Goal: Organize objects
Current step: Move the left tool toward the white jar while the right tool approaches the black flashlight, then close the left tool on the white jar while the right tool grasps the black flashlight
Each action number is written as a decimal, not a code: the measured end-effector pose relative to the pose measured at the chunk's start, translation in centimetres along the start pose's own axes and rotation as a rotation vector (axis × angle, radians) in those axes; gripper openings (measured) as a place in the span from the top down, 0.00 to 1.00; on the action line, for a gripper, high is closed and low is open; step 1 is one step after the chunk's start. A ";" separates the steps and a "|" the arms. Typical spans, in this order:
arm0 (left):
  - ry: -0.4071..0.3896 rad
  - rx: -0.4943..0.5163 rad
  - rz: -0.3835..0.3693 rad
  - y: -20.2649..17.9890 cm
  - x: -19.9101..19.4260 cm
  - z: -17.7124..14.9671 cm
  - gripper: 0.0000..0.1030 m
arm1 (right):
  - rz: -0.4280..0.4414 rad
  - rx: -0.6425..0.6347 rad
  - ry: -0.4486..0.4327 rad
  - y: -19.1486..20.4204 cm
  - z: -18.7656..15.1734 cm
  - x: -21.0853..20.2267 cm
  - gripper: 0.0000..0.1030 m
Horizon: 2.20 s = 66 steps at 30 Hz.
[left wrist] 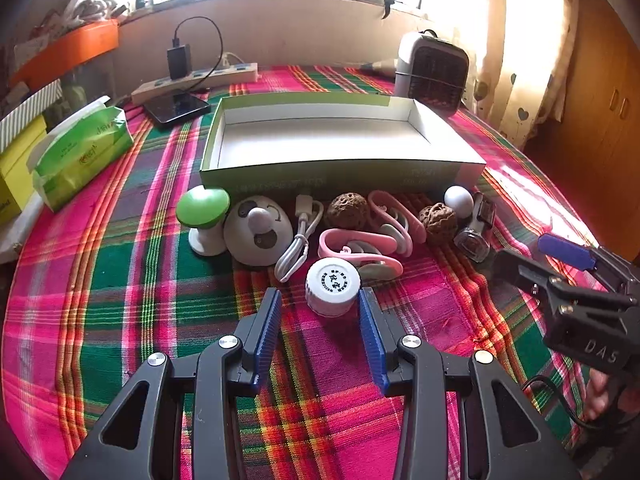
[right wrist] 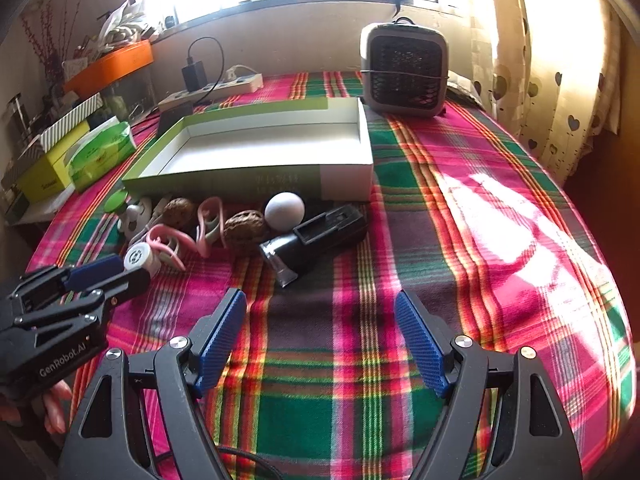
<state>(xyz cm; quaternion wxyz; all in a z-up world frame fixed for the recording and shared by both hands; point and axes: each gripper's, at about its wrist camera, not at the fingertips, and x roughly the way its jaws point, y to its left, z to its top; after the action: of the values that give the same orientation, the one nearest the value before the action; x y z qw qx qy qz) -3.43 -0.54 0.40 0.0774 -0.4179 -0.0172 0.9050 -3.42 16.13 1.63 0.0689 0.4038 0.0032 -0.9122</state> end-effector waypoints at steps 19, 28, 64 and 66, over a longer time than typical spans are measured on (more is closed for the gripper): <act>0.002 -0.004 -0.004 -0.2 0.0 0.1 0.65 | -0.071 0.058 0.049 0.1 2.3 2.2 0.25; 0.001 -0.012 -0.017 -0.6 0.0 0.1 0.65 | -0.161 0.040 0.067 -1.4 1.6 1.1 0.25; 0.017 -0.029 -0.003 0.3 0.1 0.4 0.75 | -0.066 0.008 0.060 -1.0 1.9 3.4 0.71; 0.018 -0.023 0.000 0.3 0.1 0.5 0.75 | -0.061 0.013 0.059 -1.1 1.9 3.3 0.72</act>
<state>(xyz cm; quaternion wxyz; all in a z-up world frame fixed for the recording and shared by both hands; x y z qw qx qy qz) -3.92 -0.79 0.61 0.0727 -0.4269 -0.0270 0.9010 -7.18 16.72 0.39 0.0383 0.4308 0.0119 -0.9015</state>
